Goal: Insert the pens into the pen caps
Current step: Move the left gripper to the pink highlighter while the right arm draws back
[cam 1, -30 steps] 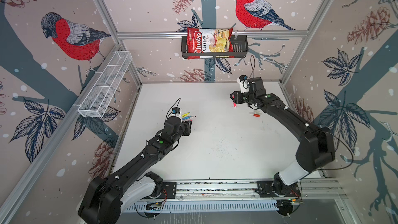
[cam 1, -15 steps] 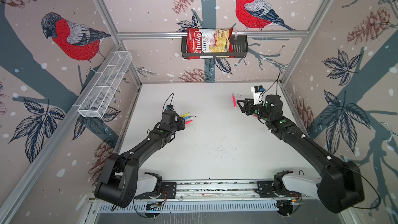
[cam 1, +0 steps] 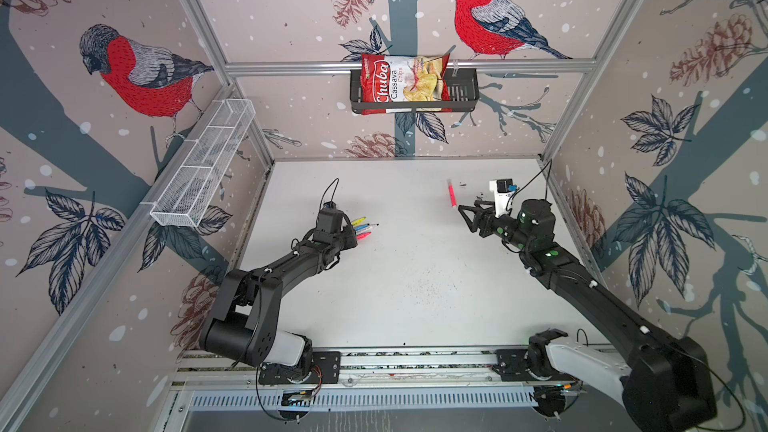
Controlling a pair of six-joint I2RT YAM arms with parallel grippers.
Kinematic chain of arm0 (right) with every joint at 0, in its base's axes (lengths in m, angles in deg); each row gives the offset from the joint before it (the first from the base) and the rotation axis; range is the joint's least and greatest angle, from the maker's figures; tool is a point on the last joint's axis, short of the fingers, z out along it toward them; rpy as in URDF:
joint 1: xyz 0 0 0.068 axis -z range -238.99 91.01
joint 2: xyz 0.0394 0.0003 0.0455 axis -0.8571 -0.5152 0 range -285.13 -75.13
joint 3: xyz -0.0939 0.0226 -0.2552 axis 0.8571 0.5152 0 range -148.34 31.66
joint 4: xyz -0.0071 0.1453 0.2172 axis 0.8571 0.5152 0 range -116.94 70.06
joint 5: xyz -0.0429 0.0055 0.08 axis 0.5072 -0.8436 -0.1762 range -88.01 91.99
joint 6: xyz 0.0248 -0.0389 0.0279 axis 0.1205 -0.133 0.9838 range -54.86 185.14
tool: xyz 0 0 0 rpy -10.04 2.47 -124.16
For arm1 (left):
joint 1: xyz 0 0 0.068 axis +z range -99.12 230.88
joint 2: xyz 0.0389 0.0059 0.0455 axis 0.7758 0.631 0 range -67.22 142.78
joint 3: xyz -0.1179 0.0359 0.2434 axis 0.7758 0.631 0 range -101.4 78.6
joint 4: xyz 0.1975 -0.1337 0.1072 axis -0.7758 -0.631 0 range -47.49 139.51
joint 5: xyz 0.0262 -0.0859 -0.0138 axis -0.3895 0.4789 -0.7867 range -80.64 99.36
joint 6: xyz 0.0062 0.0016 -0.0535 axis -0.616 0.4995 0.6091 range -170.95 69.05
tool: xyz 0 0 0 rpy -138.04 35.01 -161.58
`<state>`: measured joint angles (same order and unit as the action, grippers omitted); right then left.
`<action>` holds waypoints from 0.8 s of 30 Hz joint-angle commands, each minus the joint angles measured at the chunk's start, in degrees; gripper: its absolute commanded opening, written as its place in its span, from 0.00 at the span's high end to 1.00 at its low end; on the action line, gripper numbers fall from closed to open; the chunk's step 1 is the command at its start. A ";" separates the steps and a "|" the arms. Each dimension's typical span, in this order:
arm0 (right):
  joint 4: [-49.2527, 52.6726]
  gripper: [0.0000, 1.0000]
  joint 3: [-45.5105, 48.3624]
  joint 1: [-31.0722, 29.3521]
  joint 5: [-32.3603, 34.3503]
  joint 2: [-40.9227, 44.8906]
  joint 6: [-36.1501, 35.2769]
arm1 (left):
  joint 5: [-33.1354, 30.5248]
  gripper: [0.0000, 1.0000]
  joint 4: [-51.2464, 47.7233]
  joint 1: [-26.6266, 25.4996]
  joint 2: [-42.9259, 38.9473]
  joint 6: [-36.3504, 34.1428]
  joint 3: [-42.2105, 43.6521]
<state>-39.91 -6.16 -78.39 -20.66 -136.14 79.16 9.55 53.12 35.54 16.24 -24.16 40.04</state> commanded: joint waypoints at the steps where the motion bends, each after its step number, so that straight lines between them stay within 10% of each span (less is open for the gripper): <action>1: -2.28 0.29 0.72 0.07 -1.50 0.71 0.22 | -0.19 0.50 0.77 0.25 1.10 -0.70 -0.54; 24: -2.51 0.29 3.45 0.16 -3.36 3.40 0.22 | 1.47 0.50 -1.51 0.56 6.78 -3.18 -3.40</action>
<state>-40.59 -3.01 -78.17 -23.24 -133.19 79.16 10.71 52.08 36.03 22.91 -26.50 36.80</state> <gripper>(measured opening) 0.711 0.499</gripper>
